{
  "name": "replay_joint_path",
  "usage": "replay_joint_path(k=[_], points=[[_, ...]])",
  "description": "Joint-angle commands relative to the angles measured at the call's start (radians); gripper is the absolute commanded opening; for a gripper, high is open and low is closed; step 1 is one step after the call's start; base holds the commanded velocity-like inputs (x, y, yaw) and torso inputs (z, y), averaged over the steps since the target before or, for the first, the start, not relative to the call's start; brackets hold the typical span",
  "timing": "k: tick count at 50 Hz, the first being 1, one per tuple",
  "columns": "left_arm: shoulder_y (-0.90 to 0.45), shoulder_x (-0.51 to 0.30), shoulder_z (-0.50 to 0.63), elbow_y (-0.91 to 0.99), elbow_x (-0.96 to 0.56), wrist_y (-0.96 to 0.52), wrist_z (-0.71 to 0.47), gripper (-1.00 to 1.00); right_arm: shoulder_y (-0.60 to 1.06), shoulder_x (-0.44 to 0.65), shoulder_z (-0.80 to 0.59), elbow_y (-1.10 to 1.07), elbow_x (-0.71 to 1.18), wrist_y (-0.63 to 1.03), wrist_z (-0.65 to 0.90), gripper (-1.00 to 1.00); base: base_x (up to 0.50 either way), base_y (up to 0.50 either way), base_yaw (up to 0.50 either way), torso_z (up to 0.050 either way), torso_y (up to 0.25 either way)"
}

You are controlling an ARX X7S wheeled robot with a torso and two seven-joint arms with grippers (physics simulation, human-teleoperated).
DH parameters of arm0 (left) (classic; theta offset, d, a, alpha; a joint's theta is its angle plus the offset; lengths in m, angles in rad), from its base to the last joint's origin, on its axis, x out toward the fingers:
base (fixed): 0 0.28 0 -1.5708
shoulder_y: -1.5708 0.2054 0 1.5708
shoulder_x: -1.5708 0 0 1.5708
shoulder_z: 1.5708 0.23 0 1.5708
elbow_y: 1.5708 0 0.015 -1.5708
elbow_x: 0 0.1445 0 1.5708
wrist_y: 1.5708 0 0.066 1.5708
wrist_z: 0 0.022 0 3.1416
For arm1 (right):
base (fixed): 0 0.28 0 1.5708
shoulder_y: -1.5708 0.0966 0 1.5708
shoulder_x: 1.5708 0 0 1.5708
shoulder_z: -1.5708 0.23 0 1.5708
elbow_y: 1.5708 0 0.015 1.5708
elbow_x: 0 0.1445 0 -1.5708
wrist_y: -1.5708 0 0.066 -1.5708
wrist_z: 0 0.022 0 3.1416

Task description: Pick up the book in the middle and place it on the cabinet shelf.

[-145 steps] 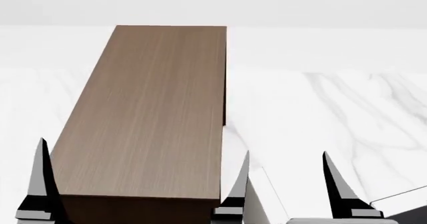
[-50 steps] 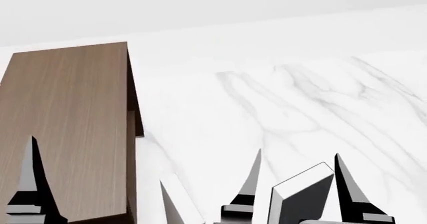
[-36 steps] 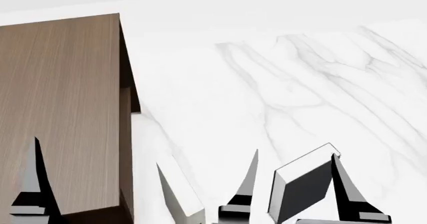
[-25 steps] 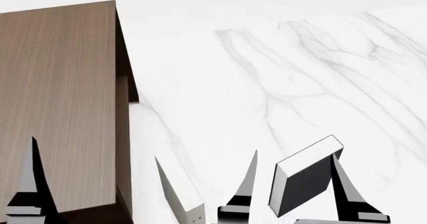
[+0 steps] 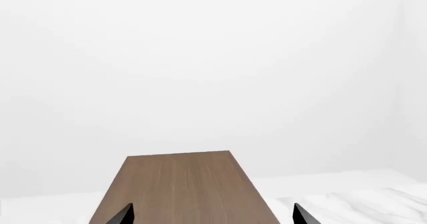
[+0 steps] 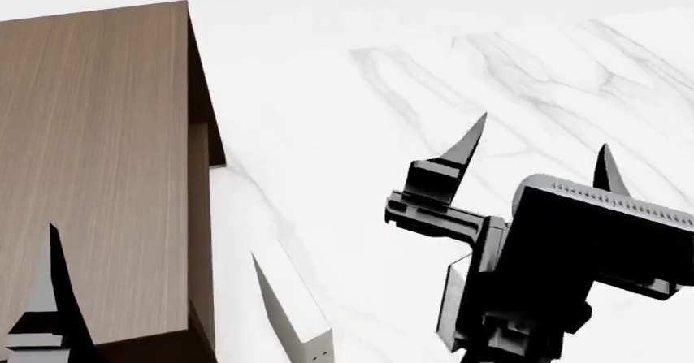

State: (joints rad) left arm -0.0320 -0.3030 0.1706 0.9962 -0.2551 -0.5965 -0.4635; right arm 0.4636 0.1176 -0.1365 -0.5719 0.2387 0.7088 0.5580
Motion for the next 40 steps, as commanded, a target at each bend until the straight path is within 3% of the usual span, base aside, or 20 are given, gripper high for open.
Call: replay_joint_path(k=[1,4,9,11,18,23,28,37,40], points=[[0.001,-0.002,-0.004,-0.006,-0.020,-0.003,-0.014,1.00,0.387,-0.097,0.050,0.305,0.025,0.113,0.100,1.00,0.00,0.00,0.00,0.000,0.000],[0.002,-0.004,-0.005,-0.010,-0.022,0.004,-0.014,1.00,0.460,-0.105,0.021,0.446,0.050,0.050,0.073,1.00,0.00,0.00,0.00,0.000,0.000],[-0.001,-0.005,-0.002,-0.012,-0.027,0.002,-0.018,1.00,0.586,-0.112,0.030,0.707,0.148,-0.053,0.181,1.00,0.00,0.00,0.00,0.000,0.000],[-0.001,-0.007,0.010,-0.023,-0.020,0.012,-0.015,1.00,0.652,-0.114,0.037,0.850,0.201,-0.094,0.337,1.00,0.00,0.00,0.00,0.000,0.000],[-0.005,-0.011,0.009,-0.024,-0.026,0.007,-0.020,1.00,0.768,-0.107,-0.040,1.169,0.243,-0.262,0.397,1.00,0.00,0.00,0.00,0.000,0.000],[-0.005,-0.015,0.002,-0.011,-0.036,0.001,-0.025,1.00,0.782,-0.113,-0.078,1.260,0.245,-0.377,0.512,1.00,0.00,0.00,0.00,0.000,0.000],[-0.005,-0.017,0.007,-0.015,-0.035,0.011,-0.027,1.00,0.829,-0.116,-0.121,1.427,0.420,-0.495,0.637,1.00,0.00,0.00,0.00,0.000,0.000],[0.000,-0.020,0.018,-0.023,-0.032,0.025,-0.032,1.00,0.896,-0.116,-0.258,1.600,0.643,-0.547,0.774,1.00,0.00,0.00,0.00,0.000,0.000],[-0.004,-0.021,0.018,-0.023,-0.035,0.025,-0.033,1.00,0.932,-0.117,-0.339,1.687,0.801,-0.599,0.823,1.00,0.00,0.00,0.00,0.000,0.000]])
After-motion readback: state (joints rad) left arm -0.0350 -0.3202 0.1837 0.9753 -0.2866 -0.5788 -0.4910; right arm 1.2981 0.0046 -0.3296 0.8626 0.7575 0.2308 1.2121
